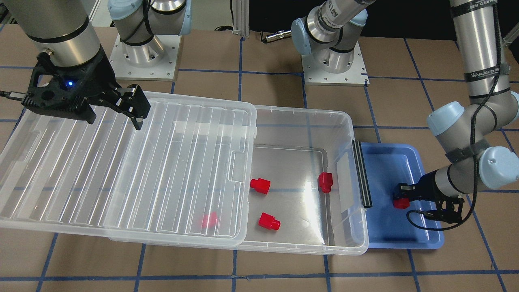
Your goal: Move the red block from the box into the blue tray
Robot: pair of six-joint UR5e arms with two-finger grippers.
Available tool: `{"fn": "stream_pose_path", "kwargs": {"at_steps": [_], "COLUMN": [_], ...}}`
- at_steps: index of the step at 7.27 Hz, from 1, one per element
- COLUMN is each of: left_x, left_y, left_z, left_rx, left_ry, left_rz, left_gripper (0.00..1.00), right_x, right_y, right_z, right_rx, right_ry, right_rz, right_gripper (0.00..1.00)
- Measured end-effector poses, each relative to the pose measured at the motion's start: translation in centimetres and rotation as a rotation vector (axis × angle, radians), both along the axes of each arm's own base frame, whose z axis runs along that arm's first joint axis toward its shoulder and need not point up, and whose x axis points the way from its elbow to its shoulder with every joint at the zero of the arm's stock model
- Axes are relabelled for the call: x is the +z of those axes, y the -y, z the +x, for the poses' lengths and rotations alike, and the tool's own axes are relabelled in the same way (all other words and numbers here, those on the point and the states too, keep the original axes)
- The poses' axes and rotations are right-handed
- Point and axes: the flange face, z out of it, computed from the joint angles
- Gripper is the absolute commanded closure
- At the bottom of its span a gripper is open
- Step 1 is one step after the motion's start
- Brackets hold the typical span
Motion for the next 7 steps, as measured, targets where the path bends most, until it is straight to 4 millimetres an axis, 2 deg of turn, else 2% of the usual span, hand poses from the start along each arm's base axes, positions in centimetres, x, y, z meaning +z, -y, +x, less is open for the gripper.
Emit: {"fn": "stream_pose_path", "kwargs": {"at_steps": [2,4,6,7], "left_x": [1.7,5.9,13.4,16.9], "left_y": [0.4,0.8,1.1,0.7], "left_z": [-0.3,-1.0,-1.5,-2.6], "left_rx": [0.046,0.108,0.168,0.183], "left_ry": [0.020,0.043,0.083,0.095], "left_rz": [-0.017,-0.039,-0.037,-0.031], "left_gripper": [0.00,0.00,0.00,0.00], "right_x": [0.1,0.1,0.0,0.1], "right_y": [0.0,0.0,0.0,0.1], "right_z": [0.0,0.0,0.0,-0.1], "right_rx": [0.004,0.008,0.009,0.016], "right_ry": [0.000,0.001,0.001,-0.001], "right_rz": [-0.002,-0.002,-0.001,-0.004], "right_gripper": [0.00,0.00,0.00,0.00]}}
